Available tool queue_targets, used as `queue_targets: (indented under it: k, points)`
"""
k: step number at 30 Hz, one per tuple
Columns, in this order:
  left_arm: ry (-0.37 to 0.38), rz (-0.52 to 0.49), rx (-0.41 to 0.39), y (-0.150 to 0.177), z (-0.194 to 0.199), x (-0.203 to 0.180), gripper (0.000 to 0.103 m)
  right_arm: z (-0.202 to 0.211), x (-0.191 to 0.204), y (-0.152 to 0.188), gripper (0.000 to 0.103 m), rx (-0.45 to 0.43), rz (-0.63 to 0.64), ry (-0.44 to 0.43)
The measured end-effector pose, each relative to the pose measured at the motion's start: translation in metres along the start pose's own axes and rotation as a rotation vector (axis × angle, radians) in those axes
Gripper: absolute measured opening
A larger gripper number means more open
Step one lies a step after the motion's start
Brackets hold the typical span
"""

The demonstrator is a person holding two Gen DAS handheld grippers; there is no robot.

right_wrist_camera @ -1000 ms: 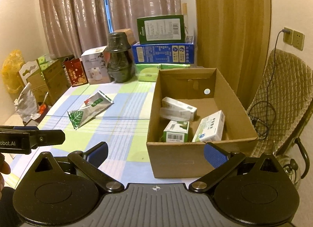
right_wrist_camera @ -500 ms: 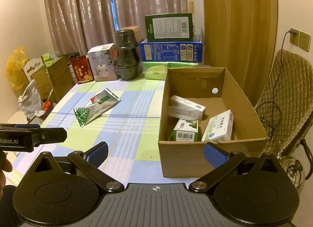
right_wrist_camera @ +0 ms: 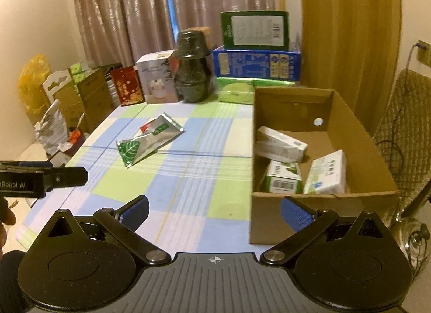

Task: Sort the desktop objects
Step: 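Withdraw both tools from the box back over the table, then grasp the silver-green tea pouch with the left tool while the right tool grasps the red candy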

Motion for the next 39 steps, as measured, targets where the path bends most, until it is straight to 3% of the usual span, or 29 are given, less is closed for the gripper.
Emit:
queue_targets:
  k: [15,28,39]
  points:
    - [-0.064,-0.083,0.071,-0.003,-0.042,0.081,0.102,-0.075,0.042,-0.015,0.101,0.056,0.041,-0.079]
    - [-0.014,-0.194,0.151,-0.033,-0.161,0.139,0.102,-0.190,0.047,-0.051,0.101,0.055,0.054,-0.073]
    - [0.052,-0.245,0.175,-0.052,-0.243,0.167,0.102,-0.257,0.046,-0.054,0.101,0.084,0.040,-0.057]
Point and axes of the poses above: each gripper's, at about its wrist camera, not at the fingertips, and z roughly against the way its jaws point, x to its left, y to its underside, the point moved 2 cm from there along -z, roughly the way its jaws point, and after that the axes turned 10 degrees about -z, right-handed, at the moved point
